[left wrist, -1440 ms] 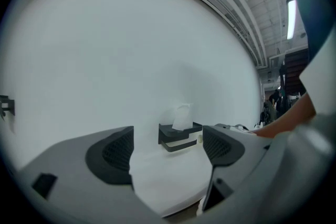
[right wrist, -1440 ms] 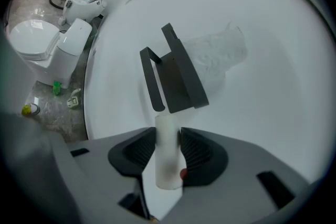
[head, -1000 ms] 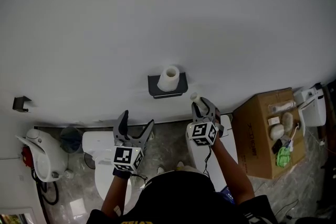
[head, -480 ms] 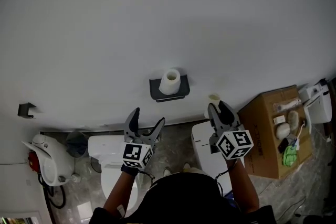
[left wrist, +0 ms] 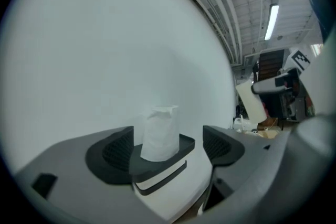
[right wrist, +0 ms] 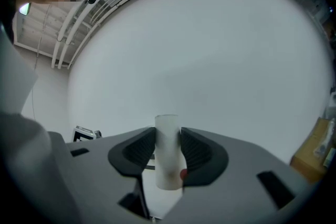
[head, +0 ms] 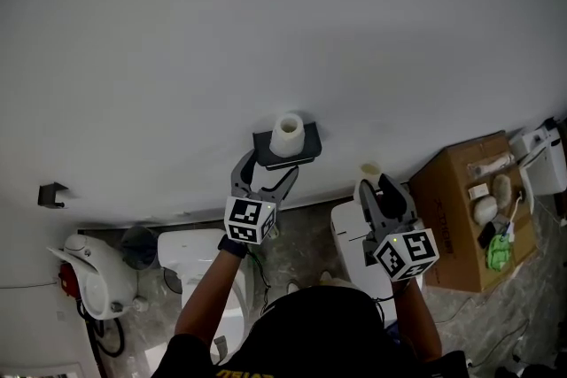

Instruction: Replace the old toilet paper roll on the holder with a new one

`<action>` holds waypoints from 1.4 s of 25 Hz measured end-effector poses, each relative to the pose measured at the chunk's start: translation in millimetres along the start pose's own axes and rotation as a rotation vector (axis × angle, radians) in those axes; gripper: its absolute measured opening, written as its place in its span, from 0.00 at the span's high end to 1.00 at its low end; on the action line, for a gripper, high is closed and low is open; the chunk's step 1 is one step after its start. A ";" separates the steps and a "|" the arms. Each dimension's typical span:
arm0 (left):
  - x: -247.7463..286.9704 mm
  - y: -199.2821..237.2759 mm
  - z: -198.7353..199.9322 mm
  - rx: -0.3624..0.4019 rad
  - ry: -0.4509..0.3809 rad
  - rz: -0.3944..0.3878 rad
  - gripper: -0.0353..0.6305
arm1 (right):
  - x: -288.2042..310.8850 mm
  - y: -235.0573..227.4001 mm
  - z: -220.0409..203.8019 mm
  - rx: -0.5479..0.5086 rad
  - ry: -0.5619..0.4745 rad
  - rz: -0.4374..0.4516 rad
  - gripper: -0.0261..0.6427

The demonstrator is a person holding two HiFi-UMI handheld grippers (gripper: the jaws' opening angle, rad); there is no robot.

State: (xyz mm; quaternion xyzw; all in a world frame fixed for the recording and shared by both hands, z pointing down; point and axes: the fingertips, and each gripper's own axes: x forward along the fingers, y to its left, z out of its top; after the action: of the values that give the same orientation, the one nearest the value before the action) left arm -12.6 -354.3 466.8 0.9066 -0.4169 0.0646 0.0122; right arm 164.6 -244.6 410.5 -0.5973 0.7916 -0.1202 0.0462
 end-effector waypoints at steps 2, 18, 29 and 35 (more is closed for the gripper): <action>11.4 0.3 0.2 0.003 0.011 -0.004 0.32 | -5.5 0.2 0.5 0.000 -0.003 -0.002 0.73; 64.5 10.4 13.7 0.054 0.022 0.006 0.32 | -38.4 -7.0 9.9 0.015 -0.040 -0.044 0.73; 71.6 13.6 5.9 0.053 0.066 0.079 0.52 | -49.1 -10.4 13.3 0.011 -0.050 -0.053 0.73; 68.9 8.5 5.1 0.045 0.075 0.061 0.52 | -52.5 -11.7 12.2 0.010 -0.046 -0.062 0.73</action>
State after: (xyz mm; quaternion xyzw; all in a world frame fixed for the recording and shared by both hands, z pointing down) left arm 25.9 -412.2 470.3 0.8904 -0.4421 0.1080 0.0055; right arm 193.0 -199.0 397.9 -0.6238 0.7709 -0.1118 0.0639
